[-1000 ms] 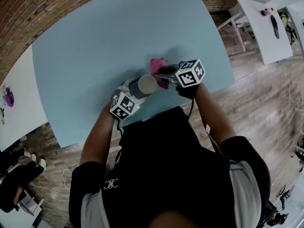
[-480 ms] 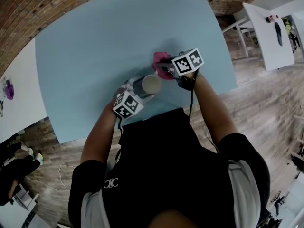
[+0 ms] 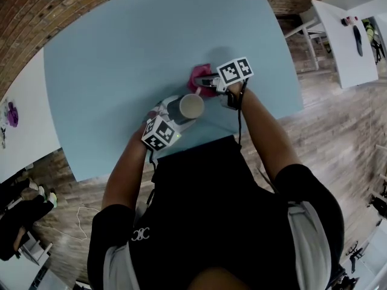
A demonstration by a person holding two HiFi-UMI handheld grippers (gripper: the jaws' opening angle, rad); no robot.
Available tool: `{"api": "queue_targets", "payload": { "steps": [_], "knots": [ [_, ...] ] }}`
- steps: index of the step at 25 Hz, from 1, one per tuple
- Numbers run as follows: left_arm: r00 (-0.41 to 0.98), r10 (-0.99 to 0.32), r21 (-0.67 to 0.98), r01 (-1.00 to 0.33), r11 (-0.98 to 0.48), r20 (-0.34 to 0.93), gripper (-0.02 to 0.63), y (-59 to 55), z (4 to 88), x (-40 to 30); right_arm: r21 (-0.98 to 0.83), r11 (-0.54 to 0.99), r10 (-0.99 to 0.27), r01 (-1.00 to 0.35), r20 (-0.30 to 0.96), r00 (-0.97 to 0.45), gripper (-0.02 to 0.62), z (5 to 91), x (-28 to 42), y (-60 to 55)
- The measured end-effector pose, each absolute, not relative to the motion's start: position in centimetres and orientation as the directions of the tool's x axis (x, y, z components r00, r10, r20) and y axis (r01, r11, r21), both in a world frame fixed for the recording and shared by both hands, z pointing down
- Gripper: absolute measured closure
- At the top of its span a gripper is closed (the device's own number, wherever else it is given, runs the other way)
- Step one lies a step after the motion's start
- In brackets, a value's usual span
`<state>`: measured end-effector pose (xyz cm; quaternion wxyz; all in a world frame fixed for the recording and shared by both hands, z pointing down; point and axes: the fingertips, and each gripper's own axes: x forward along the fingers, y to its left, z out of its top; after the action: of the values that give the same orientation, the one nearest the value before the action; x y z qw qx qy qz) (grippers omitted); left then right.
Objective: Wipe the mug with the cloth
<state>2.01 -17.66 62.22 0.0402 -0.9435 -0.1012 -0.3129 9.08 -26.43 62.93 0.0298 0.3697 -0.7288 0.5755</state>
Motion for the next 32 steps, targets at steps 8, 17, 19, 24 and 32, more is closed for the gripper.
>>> {"api": "queue_targets", "payload": {
  "steps": [8, 17, 19, 24, 32],
  "knots": [
    [0.774, 0.157, -0.032, 0.223, -0.974, 0.614, 0.216, -17.4, 62.3, 2.0, -0.539, 0.504, -0.243, -0.675, 0.661, -0.710, 0.554, 60.0, 6.2, -26.1],
    [0.777, 0.142, -0.022, 0.197, -0.980, 0.613, 0.216, -17.6, 62.4, 2.2, -0.653, 0.447, -0.375, -0.611, 0.483, -0.791, 0.554, 57.2, 6.0, -27.8],
    [0.776, 0.140, -0.020, 0.193, -0.981, 0.614, 0.218, -17.8, 62.4, 2.0, -0.678, 0.381, -0.396, -0.629, 0.495, -0.774, 0.554, 58.8, 7.1, -27.4],
    [0.785, 0.126, -0.009, 0.166, -0.986, 0.606, 0.218, -18.2, 62.3, 1.6, -0.782, 0.182, -0.520, -0.596, 0.438, -0.733, 0.554, 61.4, 9.0, -25.4],
    [0.790, 0.105, 0.003, 0.129, -0.992, 0.605, 0.219, -18.4, 62.3, 1.4, -0.848, 0.100, -0.624, -0.521, 0.354, -0.697, 0.554, 61.8, 8.4, -21.9]
  ]
}}
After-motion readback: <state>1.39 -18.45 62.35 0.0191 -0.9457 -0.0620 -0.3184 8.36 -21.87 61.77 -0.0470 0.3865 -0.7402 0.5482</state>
